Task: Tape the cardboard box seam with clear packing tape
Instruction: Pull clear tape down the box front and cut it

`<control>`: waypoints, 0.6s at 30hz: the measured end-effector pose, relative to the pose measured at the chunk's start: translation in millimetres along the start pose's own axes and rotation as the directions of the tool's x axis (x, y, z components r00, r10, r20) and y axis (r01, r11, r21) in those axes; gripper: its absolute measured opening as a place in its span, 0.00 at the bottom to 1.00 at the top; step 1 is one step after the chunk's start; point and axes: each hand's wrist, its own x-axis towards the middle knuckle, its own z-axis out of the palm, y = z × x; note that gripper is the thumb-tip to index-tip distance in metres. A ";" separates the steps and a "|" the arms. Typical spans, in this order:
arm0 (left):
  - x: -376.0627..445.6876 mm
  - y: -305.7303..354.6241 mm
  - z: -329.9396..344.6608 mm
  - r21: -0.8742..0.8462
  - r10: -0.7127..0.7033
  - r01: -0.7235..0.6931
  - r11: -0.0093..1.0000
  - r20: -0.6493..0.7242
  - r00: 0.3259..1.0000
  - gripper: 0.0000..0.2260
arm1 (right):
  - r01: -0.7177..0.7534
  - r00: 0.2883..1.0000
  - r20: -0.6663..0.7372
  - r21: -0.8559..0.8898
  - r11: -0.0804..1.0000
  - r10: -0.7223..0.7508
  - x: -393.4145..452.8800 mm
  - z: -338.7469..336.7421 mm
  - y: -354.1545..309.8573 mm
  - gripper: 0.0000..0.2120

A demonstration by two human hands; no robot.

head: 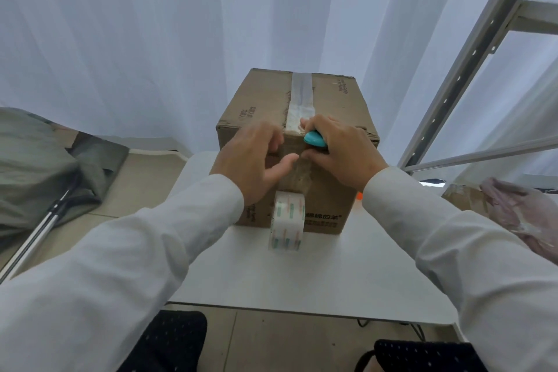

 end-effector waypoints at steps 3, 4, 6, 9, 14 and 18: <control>-20.8 2.1 12.8 0.114 -0.486 0.489 0.865 0.434 0.759 0.24 | -0.003 0.999 -0.035 0.014 1.000 0.003 -1.3 1.2 -2.0 0.14; -24.2 0.2 17.4 0.201 -0.570 0.570 0.797 0.561 0.600 0.30 | 0.032 0.998 -0.062 -0.010 0.999 -0.033 -2.8 2.8 -4.0 0.13; -25.1 -4.6 24.7 0.182 -0.555 0.691 0.700 0.748 0.365 0.34 | 0.180 0.979 -0.073 -0.129 0.975 -0.190 -6.6 9.2 -5.3 0.11; -22.3 -6.8 33.7 -0.036 -0.414 0.818 0.574 0.849 0.328 0.24 | 0.387 0.918 0.011 -0.249 0.888 -0.396 -15.6 22.5 -0.9 0.12; -20.8 -6.1 36.1 -0.059 -0.358 0.856 0.514 0.892 0.277 0.23 | 0.393 0.918 0.066 -0.296 0.870 -0.392 -28.5 40.2 4.4 0.09; -17.2 -13.9 28.7 -0.046 -0.364 0.818 0.573 0.880 0.305 0.21 | 0.409 0.912 0.106 -0.292 0.864 -0.396 -32.9 46.1 7.5 0.13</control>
